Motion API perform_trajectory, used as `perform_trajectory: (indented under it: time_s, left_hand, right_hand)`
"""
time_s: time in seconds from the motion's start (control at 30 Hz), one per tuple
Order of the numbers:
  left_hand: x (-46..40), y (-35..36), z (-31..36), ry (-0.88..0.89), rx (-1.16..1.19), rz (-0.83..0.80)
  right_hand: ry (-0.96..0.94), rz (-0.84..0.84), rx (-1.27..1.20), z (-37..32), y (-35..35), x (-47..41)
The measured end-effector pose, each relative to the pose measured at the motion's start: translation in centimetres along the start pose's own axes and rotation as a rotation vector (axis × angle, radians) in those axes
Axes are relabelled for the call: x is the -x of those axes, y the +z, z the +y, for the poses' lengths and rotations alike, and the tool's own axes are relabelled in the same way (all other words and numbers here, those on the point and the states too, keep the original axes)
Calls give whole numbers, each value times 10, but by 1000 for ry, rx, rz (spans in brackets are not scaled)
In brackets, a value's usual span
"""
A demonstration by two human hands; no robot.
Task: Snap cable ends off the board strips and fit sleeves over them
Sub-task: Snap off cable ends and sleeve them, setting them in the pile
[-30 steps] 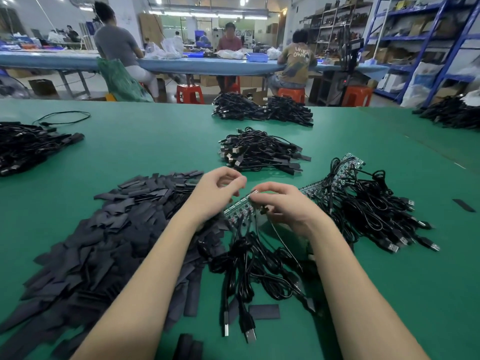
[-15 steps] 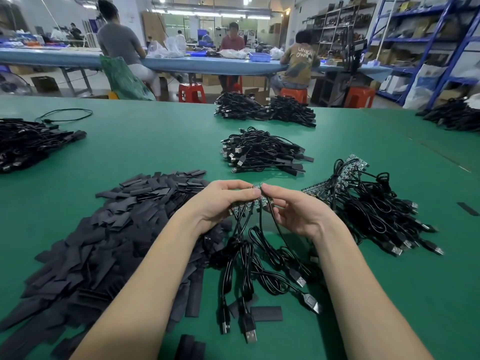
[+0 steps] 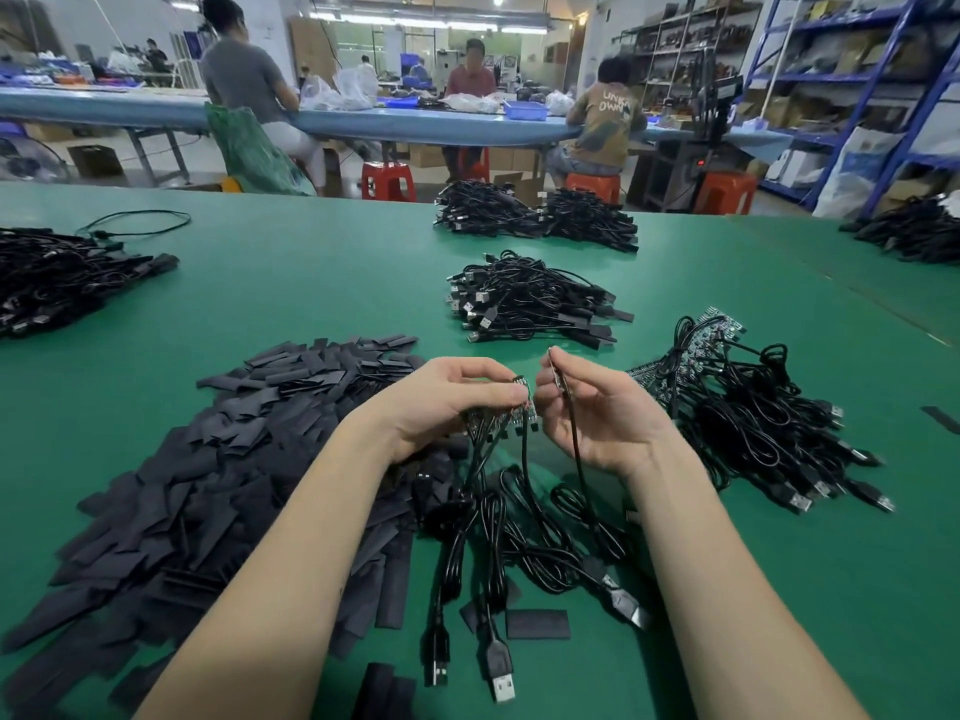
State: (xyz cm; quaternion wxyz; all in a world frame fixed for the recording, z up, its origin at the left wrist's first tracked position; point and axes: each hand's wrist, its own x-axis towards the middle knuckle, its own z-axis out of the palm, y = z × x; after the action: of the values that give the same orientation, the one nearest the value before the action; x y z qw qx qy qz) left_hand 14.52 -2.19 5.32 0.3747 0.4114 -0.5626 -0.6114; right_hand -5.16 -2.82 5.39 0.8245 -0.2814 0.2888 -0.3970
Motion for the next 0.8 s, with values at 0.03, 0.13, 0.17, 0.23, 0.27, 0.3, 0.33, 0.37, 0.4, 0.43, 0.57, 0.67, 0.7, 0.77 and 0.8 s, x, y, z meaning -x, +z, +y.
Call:
perform_trajectory:
  time_s: [0.03,0.13,0.17,0.23,0.27,0.3,0.33,0.37,0.4,0.43,0.57,0.67,0.7,0.77,0.8]
  left_hand:
    - [-1,-2,0,6,-193,51]
    - [-8,-1,-3,89,-743,223]
    - [-10,4,-4,142,-784,290]
    - [-15,15,-5,223,-557,341]
    - [-17,22,-5,228,-347,316]
    - [-19,30,-5,218,-152,285]
    - [-21,36,-7,214,-13,273]
    - [-23,41,-9,210,77,277]
    - [-24,45,-12,201,141,286]
    - [-24,48,-15,183,199,290]
    - [-26,50,-20,137,361,250]
    - [-28,47,-25,135,370,268]
    - [-27,46,-26,126,385,286]
    - [-30,45,-31,126,398,318]
    - [-30,45,-32,125,386,333]
  right_hand:
    - [-41,92,103,-4,0,1]
    - [-209,413,465,-14,1,-1]
    - [-257,447,501,-17,2,-1]
    - [-328,432,444,-20,5,-3]
    - [-352,422,426,-21,7,-2]
    - [-365,422,442,-20,9,-1]
    - [-369,427,468,-19,10,0]
    - [-368,434,492,-18,11,1]
    - [-368,445,515,-16,11,0]
    - [-370,459,541,-16,12,0]
    - [-384,453,587,-14,19,0]
    - [-381,495,755,-12,22,-2]
    - [-403,541,857,-12,22,-3]
    - [-529,651,1073,-16,25,-4]
    - [-617,689,1172,-17,29,-4]
